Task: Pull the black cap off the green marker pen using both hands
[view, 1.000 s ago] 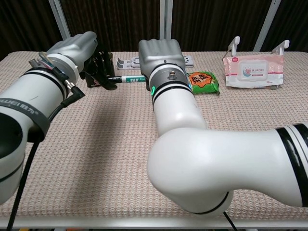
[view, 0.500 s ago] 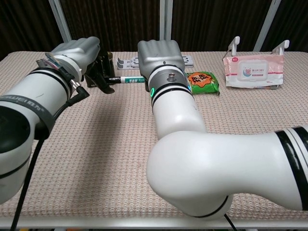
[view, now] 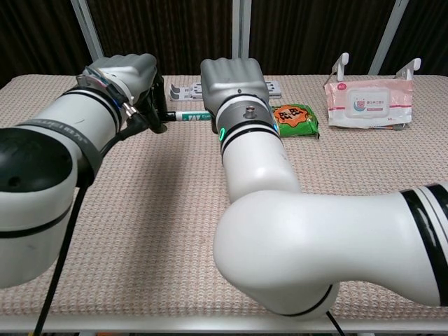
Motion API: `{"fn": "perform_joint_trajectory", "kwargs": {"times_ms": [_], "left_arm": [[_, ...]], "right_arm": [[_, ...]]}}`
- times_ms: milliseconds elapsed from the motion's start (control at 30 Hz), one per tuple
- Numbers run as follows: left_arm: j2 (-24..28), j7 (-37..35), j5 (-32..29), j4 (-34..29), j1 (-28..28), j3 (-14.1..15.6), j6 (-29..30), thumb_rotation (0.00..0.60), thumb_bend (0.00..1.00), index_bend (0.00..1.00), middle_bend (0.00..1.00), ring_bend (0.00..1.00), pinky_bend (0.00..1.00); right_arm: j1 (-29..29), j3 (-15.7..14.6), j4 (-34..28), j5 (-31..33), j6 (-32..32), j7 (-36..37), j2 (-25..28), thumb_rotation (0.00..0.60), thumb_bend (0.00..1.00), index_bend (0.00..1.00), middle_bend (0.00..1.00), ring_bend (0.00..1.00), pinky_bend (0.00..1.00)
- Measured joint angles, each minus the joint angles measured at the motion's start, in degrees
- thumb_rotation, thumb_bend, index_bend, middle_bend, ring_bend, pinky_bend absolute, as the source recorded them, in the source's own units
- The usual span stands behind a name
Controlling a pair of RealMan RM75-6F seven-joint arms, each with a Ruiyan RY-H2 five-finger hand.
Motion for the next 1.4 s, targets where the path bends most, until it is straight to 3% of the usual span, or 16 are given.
{"fn": "perform_joint_trajectory", "kwargs": {"times_ms": [500, 767, 1400], "left_arm": [[0.3, 0.4, -1.5, -1.9, -0.7, 0.1, 2.8, 0.6, 0.26, 0.52, 0.57, 0.5, 0.6], [-0.4, -1.2, -1.9, -0.9, -1.1, -0.1, 2.1, 0.6, 0.32, 0.56, 0.6, 0.54, 0.62], [0.0, -4.4, -0.9, 0.1, -1.0, 0.6, 1.1, 0.6, 0.33, 0.62, 0.65, 0.59, 0.66]], "right_arm": [[2.6, -1.2, 1.9, 3.2, 0.8, 1.4, 0.0, 0.6, 0.33, 0.6, 0.56, 0.74, 0.81], [3.5, -2.0, 2.3, 4.5, 1.4, 2.2, 0.0, 0.6, 0.33, 0.6, 0.56, 0.74, 0.81], [3.4, -2.1, 2.8, 4.5, 1.6, 3.0, 0.0, 0.6, 0.33, 0.6, 0.56, 0.74, 0.81]]}}
